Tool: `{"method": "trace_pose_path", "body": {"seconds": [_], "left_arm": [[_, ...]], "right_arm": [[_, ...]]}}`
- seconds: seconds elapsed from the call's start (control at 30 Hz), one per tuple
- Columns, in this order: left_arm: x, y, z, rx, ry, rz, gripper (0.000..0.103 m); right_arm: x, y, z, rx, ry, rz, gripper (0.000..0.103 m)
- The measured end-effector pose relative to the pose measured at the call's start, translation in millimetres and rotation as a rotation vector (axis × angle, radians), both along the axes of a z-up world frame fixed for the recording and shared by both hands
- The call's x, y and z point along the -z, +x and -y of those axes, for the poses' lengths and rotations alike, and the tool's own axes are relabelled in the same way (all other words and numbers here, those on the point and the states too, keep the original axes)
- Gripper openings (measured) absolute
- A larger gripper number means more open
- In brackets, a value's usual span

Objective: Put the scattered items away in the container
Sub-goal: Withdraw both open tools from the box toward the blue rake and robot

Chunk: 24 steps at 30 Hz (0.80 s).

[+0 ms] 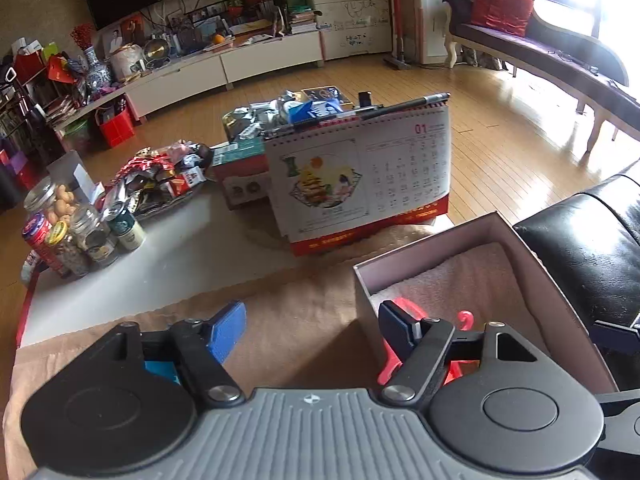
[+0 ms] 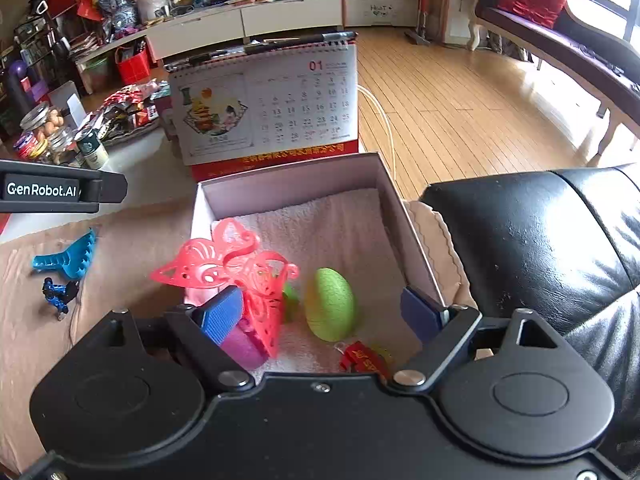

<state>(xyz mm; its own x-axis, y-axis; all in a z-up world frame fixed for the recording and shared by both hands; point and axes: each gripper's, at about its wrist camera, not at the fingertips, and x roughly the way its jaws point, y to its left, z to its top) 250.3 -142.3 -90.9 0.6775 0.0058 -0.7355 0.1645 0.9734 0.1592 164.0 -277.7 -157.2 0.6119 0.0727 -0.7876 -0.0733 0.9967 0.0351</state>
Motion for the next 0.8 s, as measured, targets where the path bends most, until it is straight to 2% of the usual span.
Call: {"method": "trace_pose_path", "body": {"seconds": [0.27, 0.4, 0.57, 0.67, 0.77, 0.8], "left_arm": [[-11, -21, -93, -0.137, -0.017, 0.028, 0.082], [-8, -36, -142, -0.205, -0.008, 0.039, 0.087], [10, -52, -199, -0.285, -0.004, 0.018, 0.089], [25, -60, -232, -0.333, -0.028, -0.003, 0.089], [47, -64, -261, -0.379, -0.003, -0.012, 0.098], [57, -65, -271, -0.396, 0.005, -0.016, 0.098]], "right_arm": [[-7, -15, -71, -0.161, 0.005, 0.053, 0.086], [4, -28, -119, -0.280, -0.006, 0.061, 0.090], [35, -42, -172, -0.409, -0.020, 0.005, 0.090], [51, -49, -193, -0.441, -0.025, -0.018, 0.090], [63, -52, -207, -0.450, -0.018, -0.034, 0.090], [66, -52, -211, -0.452, -0.016, -0.040, 0.090]]}}
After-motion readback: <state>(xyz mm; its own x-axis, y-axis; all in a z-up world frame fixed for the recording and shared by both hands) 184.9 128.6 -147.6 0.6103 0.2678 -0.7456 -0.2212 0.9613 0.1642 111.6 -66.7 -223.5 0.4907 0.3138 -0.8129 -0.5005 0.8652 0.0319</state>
